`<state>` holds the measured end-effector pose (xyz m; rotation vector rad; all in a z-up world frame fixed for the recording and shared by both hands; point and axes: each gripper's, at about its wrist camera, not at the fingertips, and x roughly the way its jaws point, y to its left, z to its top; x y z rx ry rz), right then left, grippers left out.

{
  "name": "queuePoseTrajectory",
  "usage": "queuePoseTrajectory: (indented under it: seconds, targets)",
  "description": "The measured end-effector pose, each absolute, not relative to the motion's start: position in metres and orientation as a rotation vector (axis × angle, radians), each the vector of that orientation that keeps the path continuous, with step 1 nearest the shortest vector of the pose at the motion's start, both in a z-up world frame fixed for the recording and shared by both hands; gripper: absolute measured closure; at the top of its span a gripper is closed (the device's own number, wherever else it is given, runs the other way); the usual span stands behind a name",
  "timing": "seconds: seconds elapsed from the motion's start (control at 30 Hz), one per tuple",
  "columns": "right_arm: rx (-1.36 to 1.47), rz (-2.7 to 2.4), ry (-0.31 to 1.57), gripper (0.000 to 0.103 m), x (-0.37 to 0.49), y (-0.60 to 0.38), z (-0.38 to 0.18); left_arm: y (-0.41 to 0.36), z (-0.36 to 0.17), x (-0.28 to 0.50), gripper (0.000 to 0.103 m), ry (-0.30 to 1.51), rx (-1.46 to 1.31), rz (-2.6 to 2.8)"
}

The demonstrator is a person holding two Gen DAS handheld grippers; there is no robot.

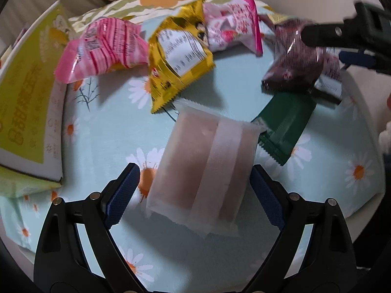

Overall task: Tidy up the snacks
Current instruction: 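Grasp the pale pink wafer packet with the left tool while the right tool grasps the purple MPM bag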

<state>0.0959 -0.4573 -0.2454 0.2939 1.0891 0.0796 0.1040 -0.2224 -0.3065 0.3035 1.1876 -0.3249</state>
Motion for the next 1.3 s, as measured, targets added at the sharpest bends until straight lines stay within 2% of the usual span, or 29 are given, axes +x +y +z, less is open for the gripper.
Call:
queuePoseTrajectory:
  seconds: [0.13, 0.3, 0.47, 0.77, 0.9, 1.03, 1.3]
  targets:
    - [0.297, 0.080, 1.096, 0.001, 0.101, -0.458, -0.254, -0.226, -0.314, 0.101, 0.019, 1.191, 0.291, -0.340]
    - [0.302, 0.070, 1.099, 0.001, 0.109, -0.459, -0.261, -0.237, -0.312, 0.105, 0.033, 1.184, 0.282, -0.361]
    - [0.315, 0.056, 1.105, 0.002, 0.118, -0.460, -0.268, -0.241, -0.308, 0.110, 0.039, 1.187, 0.274, -0.362]
    - [0.333, 0.037, 1.128, 0.019, 0.131, -0.460, -0.283, -0.228, -0.304, 0.116, 0.041, 1.211, 0.213, -0.356]
    - [0.317, 0.031, 1.121, 0.030, 0.129, -0.460, -0.281, -0.218, -0.304, 0.117, 0.041, 1.218, 0.174, -0.359]
    - [0.325, 0.023, 1.113, 0.046, 0.124, -0.463, -0.276, -0.208, -0.300, 0.117, 0.041, 1.219, 0.142, -0.366]
    - [0.339, -0.005, 1.061, 0.051, 0.106, -0.463, -0.245, -0.193, -0.270, 0.118, 0.041, 1.179, 0.089, -0.379]
